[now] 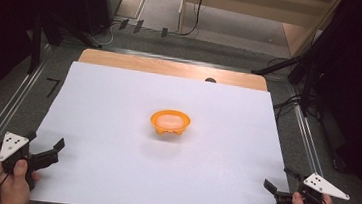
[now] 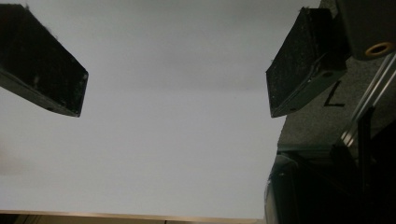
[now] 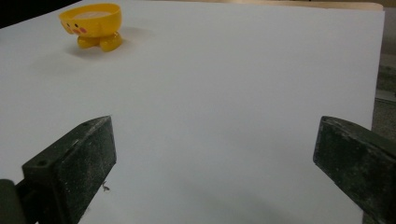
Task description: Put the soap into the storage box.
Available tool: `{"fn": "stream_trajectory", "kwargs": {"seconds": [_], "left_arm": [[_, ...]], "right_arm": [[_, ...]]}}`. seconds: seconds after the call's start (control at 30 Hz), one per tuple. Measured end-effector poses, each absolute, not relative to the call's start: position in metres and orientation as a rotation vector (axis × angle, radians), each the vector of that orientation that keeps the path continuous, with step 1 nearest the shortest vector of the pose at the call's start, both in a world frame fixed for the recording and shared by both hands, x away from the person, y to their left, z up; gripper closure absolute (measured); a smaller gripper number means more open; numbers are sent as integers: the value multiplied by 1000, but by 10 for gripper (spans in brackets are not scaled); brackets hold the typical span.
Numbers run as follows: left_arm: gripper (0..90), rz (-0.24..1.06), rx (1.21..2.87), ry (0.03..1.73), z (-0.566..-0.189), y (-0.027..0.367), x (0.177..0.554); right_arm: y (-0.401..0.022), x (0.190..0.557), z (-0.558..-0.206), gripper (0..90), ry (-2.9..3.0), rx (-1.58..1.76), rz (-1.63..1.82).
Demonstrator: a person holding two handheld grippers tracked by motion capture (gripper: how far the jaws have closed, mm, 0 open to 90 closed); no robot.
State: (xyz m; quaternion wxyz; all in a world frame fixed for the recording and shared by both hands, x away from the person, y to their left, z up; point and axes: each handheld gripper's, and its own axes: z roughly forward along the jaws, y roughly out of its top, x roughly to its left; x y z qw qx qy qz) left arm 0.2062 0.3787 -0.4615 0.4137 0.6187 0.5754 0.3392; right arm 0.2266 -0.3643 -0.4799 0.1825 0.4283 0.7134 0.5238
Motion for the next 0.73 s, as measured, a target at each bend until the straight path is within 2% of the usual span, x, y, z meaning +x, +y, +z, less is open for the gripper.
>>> {"fn": "stream_trajectory", "kwargs": {"seconds": [0.33,0.47,0.73], "left_arm": [[62,848,1550,1443,-462,379,206],[62,848,1556,1441,-461,379,206],[62,848,1567,1442,-461,379,207]], "right_arm": [[-367,210,-488,0,1954,1237,1486],[-369,208,-489,122,1900,1255,1492],[-372,209,-491,136,1867,1309,1520]]}}
